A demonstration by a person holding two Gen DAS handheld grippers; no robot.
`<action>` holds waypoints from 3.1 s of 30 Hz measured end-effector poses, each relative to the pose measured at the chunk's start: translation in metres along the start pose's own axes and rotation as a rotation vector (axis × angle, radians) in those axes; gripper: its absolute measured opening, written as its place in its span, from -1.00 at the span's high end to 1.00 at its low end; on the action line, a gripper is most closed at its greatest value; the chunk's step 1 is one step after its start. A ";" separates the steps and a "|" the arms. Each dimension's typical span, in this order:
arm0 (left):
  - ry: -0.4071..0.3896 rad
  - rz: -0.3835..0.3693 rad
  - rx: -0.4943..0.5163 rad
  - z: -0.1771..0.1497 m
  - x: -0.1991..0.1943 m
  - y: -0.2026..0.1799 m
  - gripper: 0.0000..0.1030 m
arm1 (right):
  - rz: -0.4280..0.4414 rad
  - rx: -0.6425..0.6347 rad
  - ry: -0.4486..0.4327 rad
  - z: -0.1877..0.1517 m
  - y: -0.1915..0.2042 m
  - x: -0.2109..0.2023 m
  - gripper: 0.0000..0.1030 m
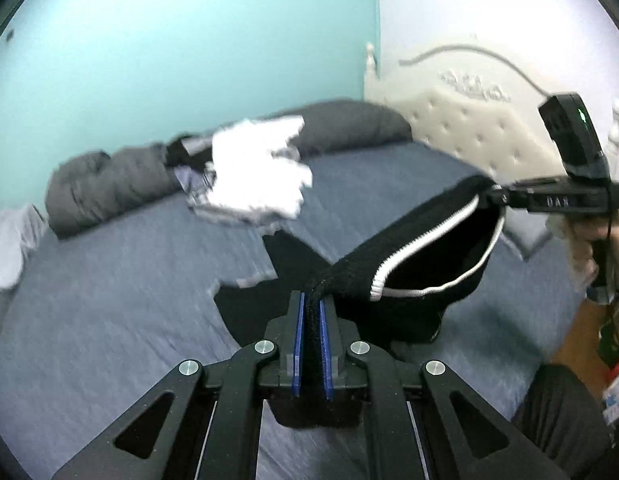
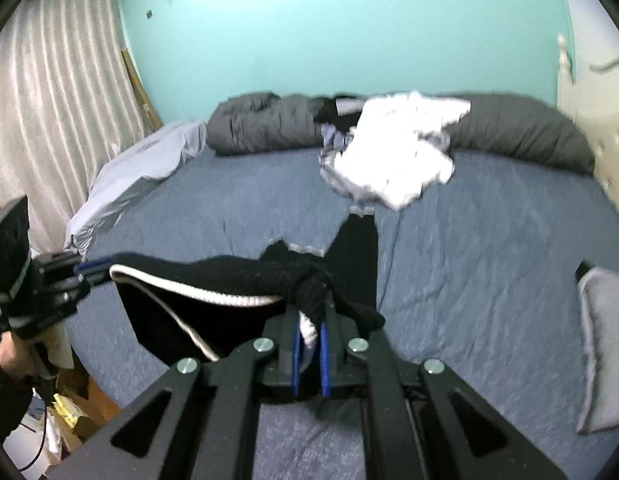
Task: Fold clothes
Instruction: 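Lift the hoodie hood with the left tool while the right tool holds the drawstring edge, then hold the black sweatshirt raised high with both tools to let it hang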
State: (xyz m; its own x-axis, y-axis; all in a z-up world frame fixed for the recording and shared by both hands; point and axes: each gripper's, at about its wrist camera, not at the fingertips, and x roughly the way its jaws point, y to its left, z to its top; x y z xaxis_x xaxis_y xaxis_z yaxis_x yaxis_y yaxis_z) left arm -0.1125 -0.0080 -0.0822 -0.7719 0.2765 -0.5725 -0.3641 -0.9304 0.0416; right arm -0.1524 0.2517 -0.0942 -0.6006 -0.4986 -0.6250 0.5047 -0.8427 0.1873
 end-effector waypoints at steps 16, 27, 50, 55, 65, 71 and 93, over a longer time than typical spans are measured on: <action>-0.267 0.147 0.077 0.187 -0.144 0.024 0.86 | -0.030 -0.109 -0.329 0.163 0.068 -0.163 0.89; -0.403 0.157 0.137 0.238 -0.240 -0.006 0.86 | -0.058 -0.187 -0.451 0.188 0.094 -0.260 0.89; -0.484 0.148 0.170 0.215 -0.304 -0.051 0.86 | -0.088 -0.188 -0.516 0.143 0.125 -0.339 0.89; -0.500 0.160 0.160 0.217 -0.318 -0.048 0.86 | -0.073 -0.204 -0.531 0.152 0.136 -0.344 0.89; -0.387 0.152 0.108 0.212 -0.268 -0.024 0.86 | -0.047 -0.152 -0.418 0.156 0.110 -0.283 0.89; -0.216 0.143 0.064 0.179 -0.163 0.011 0.86 | -0.068 -0.119 -0.234 0.130 0.076 -0.169 0.89; 0.084 0.070 -0.119 0.131 0.177 0.112 0.86 | -0.085 0.062 0.043 0.140 -0.079 0.161 0.89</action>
State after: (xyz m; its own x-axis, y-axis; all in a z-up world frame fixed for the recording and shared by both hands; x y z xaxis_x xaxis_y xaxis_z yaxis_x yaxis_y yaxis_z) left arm -0.3583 -0.0321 -0.0720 -0.7449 0.1938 -0.6384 -0.2431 -0.9699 -0.0107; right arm -0.3758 0.2097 -0.1041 -0.6119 -0.4170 -0.6721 0.4129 -0.8932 0.1783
